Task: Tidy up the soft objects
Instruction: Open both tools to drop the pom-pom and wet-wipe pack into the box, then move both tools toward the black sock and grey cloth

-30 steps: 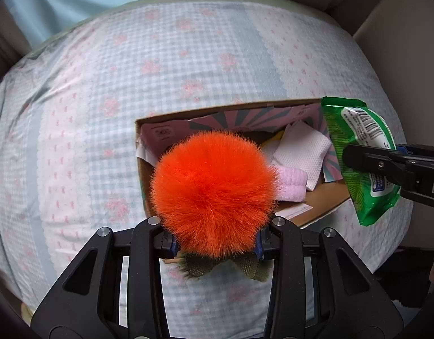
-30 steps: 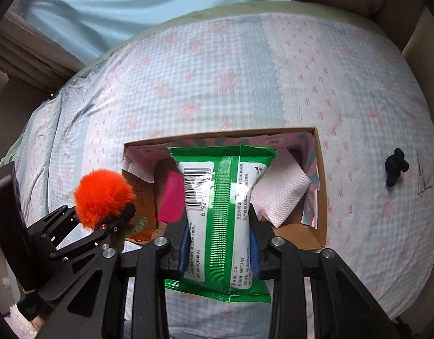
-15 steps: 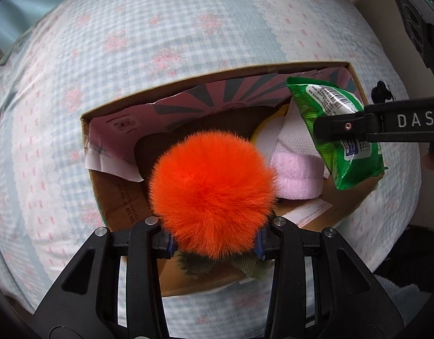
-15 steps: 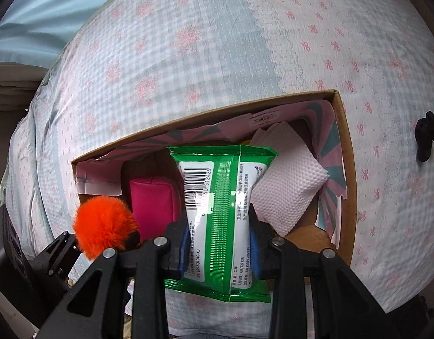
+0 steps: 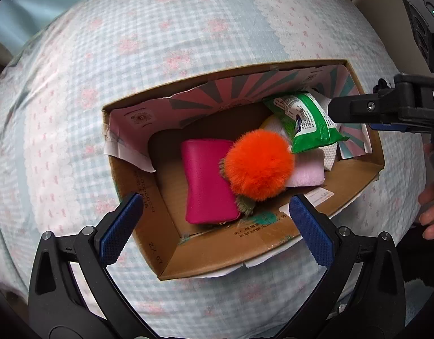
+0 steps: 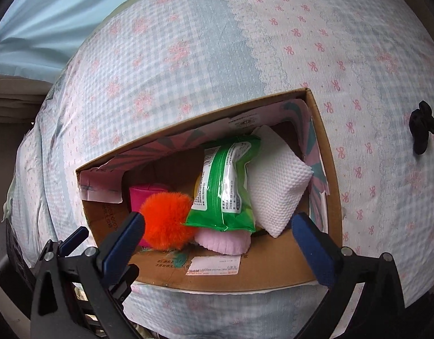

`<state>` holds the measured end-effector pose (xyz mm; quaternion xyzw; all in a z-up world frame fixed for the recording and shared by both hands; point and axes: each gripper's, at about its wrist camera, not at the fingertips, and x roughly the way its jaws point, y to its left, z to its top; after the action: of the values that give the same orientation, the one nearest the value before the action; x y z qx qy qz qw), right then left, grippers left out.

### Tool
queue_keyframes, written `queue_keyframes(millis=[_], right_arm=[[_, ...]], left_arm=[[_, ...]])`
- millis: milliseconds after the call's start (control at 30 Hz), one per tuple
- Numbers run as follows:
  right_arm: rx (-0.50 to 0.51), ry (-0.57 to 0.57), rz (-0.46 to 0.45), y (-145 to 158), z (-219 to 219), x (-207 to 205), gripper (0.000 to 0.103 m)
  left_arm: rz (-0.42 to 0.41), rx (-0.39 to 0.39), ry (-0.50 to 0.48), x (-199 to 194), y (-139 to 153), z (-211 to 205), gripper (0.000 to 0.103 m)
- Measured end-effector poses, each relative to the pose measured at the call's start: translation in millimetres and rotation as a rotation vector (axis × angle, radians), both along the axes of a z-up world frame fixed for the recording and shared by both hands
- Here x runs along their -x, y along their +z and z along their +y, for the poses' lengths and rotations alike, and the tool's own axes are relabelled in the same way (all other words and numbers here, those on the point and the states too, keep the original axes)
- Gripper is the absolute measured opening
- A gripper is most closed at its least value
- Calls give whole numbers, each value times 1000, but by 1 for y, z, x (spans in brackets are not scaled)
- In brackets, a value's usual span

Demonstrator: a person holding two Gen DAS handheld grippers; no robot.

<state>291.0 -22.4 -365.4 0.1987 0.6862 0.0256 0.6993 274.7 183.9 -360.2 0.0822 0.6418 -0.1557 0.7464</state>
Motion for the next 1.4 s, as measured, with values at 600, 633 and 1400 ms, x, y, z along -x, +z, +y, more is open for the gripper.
queue_keyframes(millis=[600, 633, 1400], right_arm=[[46, 62, -190, 92, 21, 53, 103], [61, 70, -210, 100, 22, 58, 103], [311, 34, -589, 236, -19, 191, 103]], left_arm=[[-138, 48, 55, 42, 97, 13, 103], [-151, 48, 60, 47, 103, 14, 103], [-429, 113, 149, 147, 220, -7, 103]])
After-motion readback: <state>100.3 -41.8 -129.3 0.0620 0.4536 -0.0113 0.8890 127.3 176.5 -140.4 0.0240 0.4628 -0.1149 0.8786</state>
